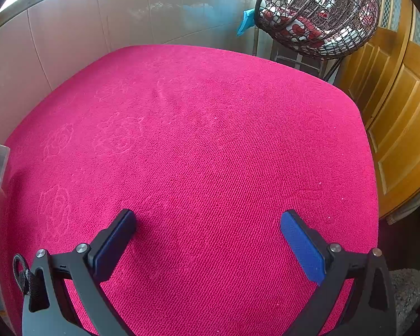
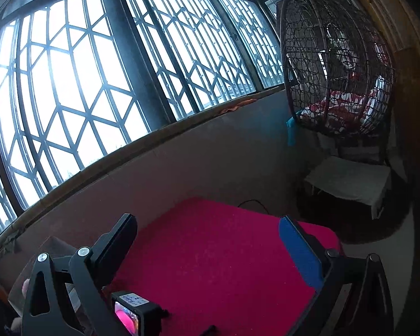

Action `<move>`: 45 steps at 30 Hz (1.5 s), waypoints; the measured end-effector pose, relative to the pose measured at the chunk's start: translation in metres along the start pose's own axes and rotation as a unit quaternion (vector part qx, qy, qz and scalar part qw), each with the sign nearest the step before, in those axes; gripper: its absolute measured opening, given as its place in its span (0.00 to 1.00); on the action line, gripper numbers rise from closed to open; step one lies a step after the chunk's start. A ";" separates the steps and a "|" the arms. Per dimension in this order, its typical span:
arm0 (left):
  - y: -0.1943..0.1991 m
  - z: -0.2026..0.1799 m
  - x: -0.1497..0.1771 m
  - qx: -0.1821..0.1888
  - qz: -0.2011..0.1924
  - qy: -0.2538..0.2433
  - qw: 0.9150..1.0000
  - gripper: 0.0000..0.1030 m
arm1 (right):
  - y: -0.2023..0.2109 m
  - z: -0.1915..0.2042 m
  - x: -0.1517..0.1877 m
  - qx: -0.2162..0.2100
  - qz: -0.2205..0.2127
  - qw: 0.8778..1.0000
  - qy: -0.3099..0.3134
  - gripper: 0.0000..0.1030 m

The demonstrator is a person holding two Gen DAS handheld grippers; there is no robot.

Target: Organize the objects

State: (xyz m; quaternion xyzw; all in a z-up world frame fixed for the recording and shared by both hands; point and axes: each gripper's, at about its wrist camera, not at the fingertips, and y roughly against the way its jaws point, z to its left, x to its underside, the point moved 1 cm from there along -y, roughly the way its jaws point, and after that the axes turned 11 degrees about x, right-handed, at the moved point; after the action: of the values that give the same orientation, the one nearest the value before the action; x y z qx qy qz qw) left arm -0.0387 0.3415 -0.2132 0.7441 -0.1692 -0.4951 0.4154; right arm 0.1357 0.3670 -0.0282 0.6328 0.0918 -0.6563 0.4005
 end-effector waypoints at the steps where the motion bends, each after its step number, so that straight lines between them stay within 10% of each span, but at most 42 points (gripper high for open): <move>1: 0.000 0.000 0.000 0.000 0.000 0.000 1.000 1.00 | -0.004 -0.002 -0.002 -0.007 0.010 1.000 -0.009 1.00; 37: 0.001 0.004 -0.008 0.003 0.002 0.001 1.000 1.00 | -0.027 -0.009 0.009 -0.015 0.063 0.997 -0.042 1.00; 45: 0.002 0.001 -0.005 0.003 0.002 -0.001 1.000 1.00 | -0.011 -0.014 0.010 0.001 0.012 1.000 -0.027 1.00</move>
State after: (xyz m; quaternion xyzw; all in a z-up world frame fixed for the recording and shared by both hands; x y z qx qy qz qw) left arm -0.0413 0.3435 -0.2093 0.7442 -0.1722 -0.4951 0.4140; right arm 0.1407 0.3788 -0.0437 0.6164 0.0724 -0.6683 0.4101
